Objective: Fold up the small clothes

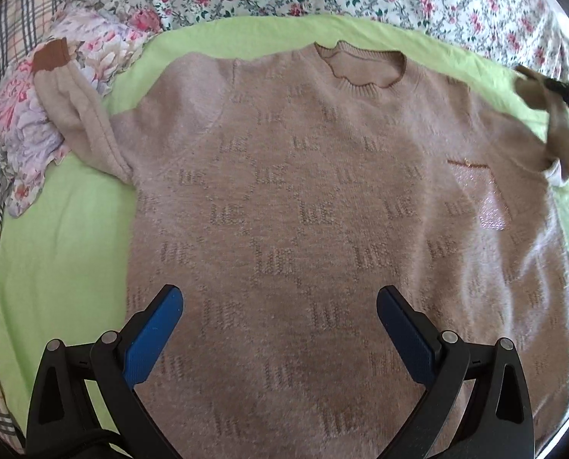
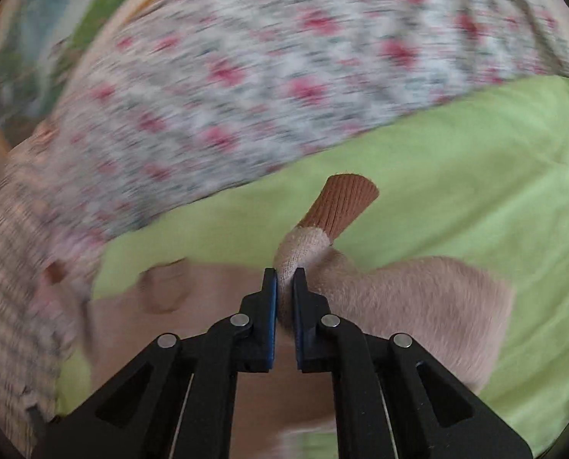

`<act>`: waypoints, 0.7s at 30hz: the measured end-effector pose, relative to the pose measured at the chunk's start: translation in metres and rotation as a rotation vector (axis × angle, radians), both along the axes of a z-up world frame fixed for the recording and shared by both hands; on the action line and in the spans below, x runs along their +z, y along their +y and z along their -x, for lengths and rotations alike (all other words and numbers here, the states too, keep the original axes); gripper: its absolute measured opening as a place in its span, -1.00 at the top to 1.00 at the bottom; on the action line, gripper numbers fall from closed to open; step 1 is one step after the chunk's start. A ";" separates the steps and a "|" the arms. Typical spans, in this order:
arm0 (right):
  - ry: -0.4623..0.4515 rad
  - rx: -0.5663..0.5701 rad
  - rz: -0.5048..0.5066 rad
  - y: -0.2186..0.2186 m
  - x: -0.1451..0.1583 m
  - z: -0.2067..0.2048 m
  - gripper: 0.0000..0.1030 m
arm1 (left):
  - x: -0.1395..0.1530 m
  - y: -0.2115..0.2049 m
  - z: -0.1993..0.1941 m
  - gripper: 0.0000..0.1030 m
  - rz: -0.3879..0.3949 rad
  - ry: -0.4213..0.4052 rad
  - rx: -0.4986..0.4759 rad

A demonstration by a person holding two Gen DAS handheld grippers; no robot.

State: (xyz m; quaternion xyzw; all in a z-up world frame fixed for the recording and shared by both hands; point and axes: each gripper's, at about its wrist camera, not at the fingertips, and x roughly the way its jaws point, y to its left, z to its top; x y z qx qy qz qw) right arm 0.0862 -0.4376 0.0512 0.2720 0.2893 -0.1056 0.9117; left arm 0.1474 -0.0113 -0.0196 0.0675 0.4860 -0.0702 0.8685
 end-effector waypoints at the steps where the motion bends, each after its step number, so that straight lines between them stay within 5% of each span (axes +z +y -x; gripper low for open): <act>1: -0.011 0.058 -0.012 0.023 -0.001 -0.011 0.84 | 0.002 0.003 0.001 -0.97 0.014 -0.002 -0.001; 11: 0.031 0.477 -0.112 0.182 -0.058 -0.113 0.84 | 0.010 0.038 -0.006 -0.97 0.238 0.009 -0.009; 15: 0.117 0.511 -0.170 0.191 -0.083 -0.115 0.63 | 0.002 0.043 -0.026 -0.97 0.356 0.055 -0.031; 19: 0.086 0.445 -0.192 0.177 -0.082 -0.084 0.08 | -0.011 0.039 -0.059 -0.97 0.482 0.130 -0.038; 21: 0.069 0.405 -0.203 0.166 -0.079 -0.063 0.05 | -0.015 0.033 -0.079 -0.97 0.543 0.160 -0.037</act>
